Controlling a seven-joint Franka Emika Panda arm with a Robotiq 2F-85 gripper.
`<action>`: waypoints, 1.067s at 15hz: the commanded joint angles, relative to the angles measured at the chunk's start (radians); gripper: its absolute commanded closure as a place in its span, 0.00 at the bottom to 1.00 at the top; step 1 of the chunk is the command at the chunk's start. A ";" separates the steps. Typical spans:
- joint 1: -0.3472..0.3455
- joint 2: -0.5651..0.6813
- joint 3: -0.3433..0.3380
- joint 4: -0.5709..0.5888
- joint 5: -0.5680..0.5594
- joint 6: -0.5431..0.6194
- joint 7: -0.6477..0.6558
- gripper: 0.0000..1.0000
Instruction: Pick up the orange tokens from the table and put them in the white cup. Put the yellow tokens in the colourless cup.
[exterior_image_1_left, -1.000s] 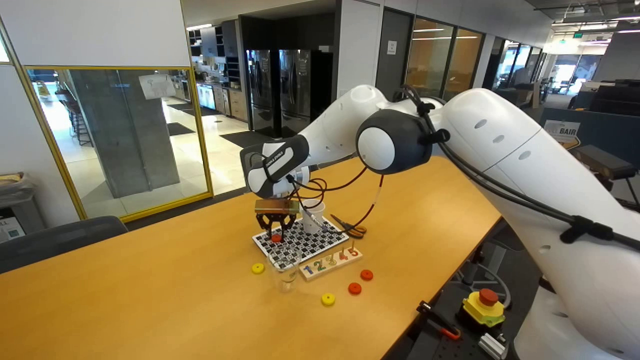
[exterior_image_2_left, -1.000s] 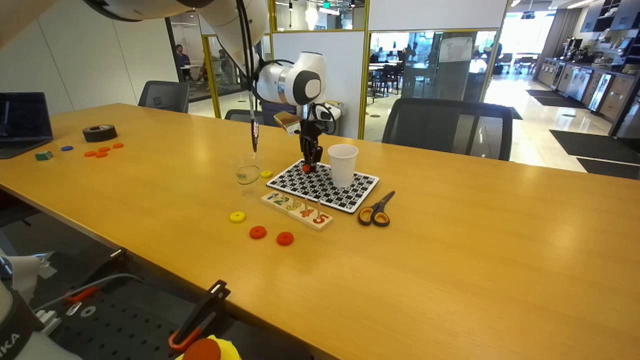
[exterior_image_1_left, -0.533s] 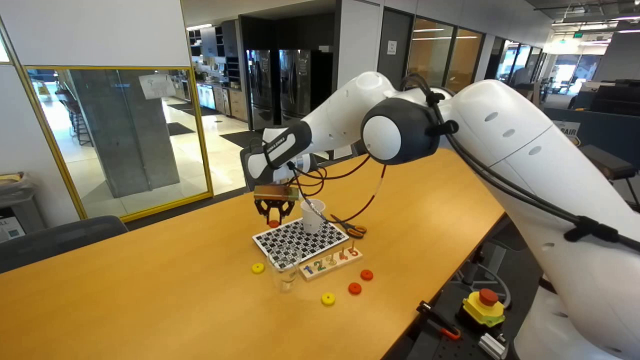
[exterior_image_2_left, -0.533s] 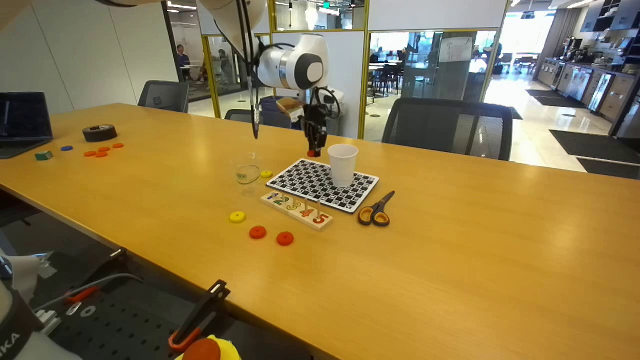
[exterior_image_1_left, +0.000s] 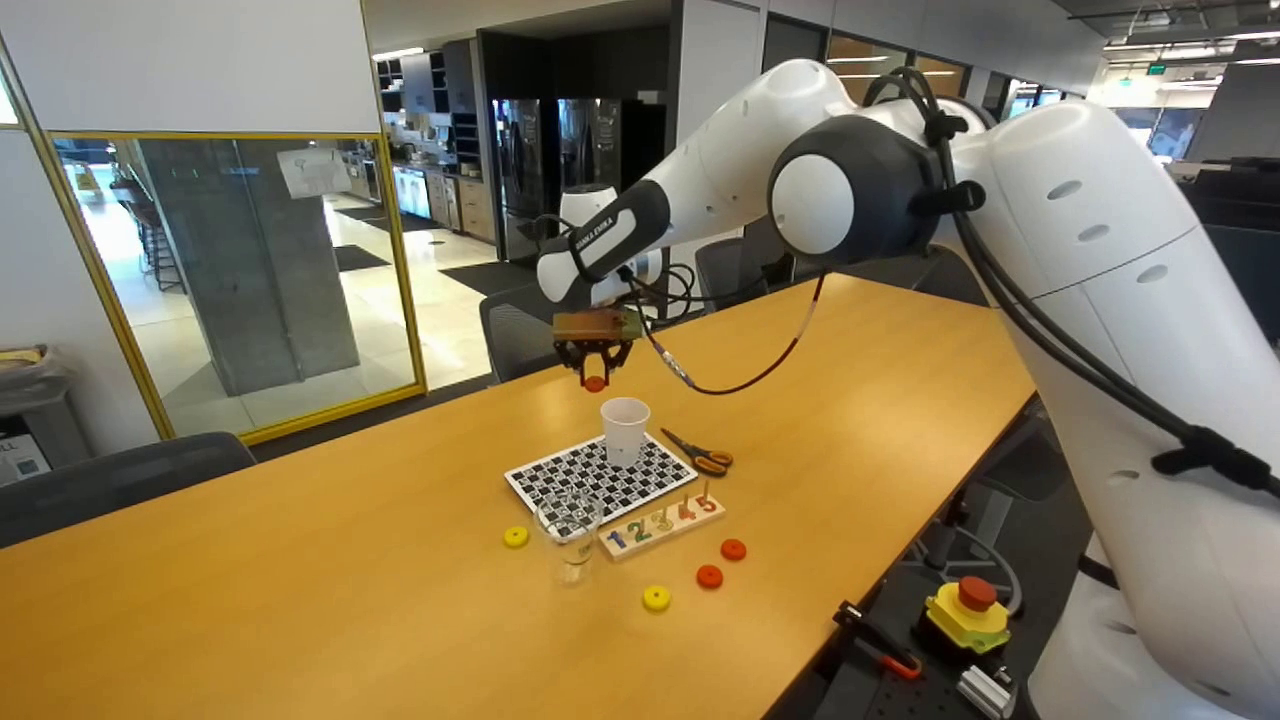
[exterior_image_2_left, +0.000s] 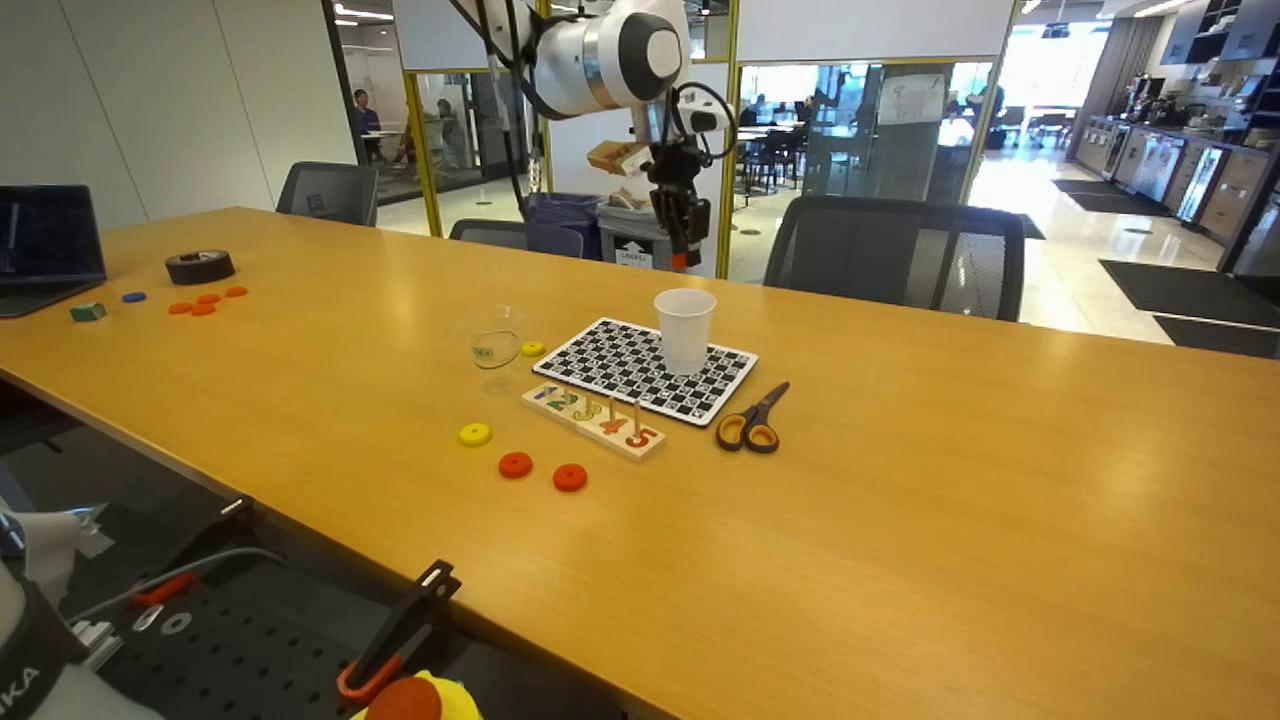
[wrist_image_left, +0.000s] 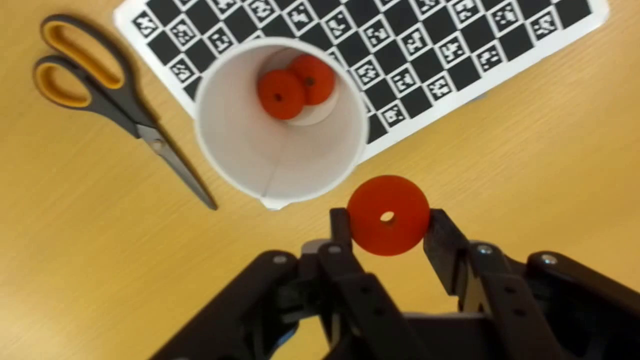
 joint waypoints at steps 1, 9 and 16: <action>-0.002 -0.064 -0.017 -0.085 -0.064 -0.027 -0.006 0.80; -0.041 -0.020 0.007 -0.106 -0.043 -0.050 -0.050 0.33; -0.045 -0.081 -0.015 -0.198 -0.065 -0.017 -0.060 0.00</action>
